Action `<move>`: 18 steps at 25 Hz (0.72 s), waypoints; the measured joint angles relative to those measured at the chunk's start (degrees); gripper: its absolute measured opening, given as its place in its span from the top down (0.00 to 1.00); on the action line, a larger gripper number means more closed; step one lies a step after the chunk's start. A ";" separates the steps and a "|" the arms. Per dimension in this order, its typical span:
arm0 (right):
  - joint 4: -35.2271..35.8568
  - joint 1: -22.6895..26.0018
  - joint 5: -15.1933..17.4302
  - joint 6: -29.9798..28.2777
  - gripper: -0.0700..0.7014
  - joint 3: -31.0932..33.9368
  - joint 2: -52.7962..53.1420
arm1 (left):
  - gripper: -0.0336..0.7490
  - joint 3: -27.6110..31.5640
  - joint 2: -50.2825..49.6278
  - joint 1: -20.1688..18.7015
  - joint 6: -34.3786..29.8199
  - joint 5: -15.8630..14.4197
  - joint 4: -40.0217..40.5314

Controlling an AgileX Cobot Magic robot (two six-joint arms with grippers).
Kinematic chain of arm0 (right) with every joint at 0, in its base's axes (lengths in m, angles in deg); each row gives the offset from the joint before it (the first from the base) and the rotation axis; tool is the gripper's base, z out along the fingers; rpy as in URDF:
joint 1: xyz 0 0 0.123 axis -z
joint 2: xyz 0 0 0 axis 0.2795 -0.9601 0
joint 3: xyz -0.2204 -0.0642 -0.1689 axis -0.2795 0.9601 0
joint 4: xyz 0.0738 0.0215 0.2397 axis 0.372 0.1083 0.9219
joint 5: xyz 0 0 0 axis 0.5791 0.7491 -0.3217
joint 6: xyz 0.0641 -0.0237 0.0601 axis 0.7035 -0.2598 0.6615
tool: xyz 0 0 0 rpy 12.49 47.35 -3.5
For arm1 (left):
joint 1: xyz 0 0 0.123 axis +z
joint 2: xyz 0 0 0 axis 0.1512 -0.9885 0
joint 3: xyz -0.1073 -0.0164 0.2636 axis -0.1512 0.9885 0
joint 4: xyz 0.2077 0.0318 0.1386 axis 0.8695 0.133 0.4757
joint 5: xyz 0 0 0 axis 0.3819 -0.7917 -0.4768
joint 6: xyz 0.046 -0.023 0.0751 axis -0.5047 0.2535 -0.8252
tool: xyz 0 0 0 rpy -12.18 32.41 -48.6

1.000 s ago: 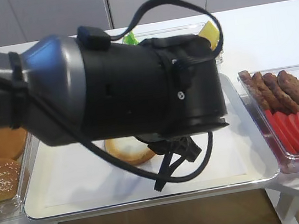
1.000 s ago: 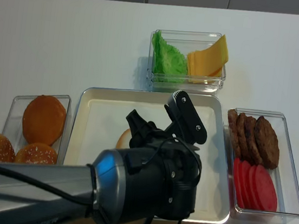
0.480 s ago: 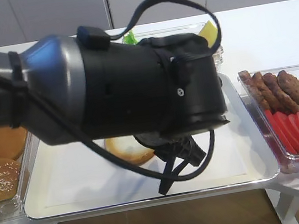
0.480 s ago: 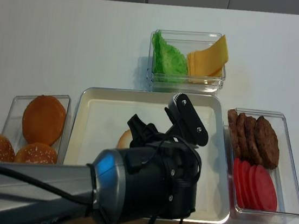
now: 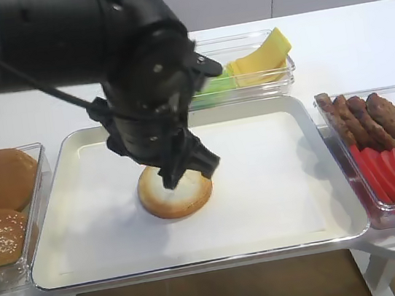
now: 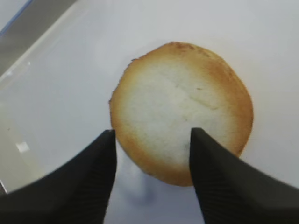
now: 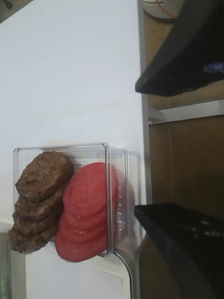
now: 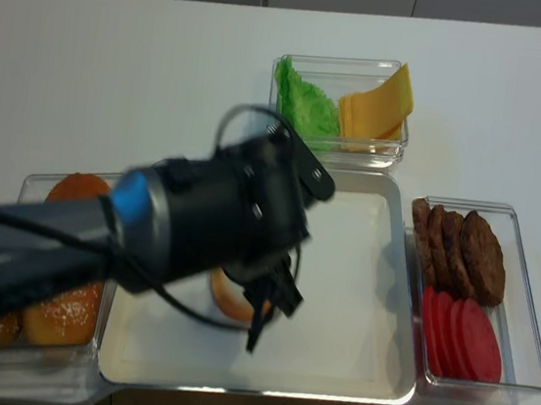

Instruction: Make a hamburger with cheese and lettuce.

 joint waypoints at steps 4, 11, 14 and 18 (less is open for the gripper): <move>0.00 0.00 0.00 0.00 0.18 0.00 0.00 | 0.47 0.00 2.81 7.56 -8.15 0.13 -8.85; 0.00 0.00 0.00 0.00 0.18 0.00 0.00 | 0.47 0.00 7.43 21.88 -20.43 -0.59 -22.58; 0.00 0.00 0.00 0.00 0.18 0.00 0.00 | 0.47 0.00 9.08 27.36 -23.99 -1.95 -25.74; 0.00 0.00 0.00 0.00 0.18 0.00 0.00 | 0.47 0.00 11.58 34.89 -27.79 -3.78 -28.70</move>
